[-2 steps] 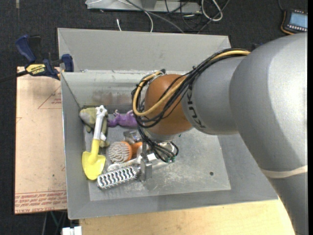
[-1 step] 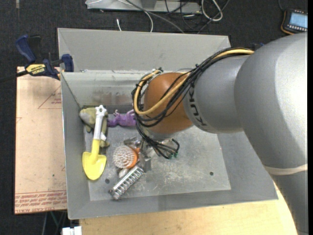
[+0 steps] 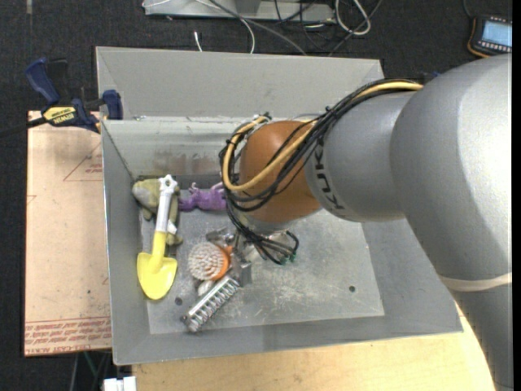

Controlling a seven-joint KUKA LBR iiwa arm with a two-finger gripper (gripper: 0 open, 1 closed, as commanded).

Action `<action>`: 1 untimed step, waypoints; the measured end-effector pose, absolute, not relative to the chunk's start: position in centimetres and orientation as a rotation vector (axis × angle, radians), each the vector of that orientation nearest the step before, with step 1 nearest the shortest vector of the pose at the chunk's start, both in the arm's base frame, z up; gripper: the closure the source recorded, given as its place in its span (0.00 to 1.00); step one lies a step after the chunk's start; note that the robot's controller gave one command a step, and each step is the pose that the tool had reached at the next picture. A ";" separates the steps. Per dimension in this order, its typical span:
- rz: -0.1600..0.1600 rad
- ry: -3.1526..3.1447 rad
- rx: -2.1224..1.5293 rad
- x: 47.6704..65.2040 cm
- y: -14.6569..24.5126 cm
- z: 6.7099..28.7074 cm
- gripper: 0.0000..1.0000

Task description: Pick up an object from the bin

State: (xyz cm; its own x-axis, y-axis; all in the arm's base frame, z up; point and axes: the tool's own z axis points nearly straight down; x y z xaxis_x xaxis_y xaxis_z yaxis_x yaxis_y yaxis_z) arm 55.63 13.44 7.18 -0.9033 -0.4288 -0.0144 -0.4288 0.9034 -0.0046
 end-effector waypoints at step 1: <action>-0.001 3.053 -0.689 55.5 13.5 7.6 1.00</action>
Offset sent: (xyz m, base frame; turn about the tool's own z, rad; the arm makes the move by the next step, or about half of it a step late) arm -0.0006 0.0000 0.0309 -0.0005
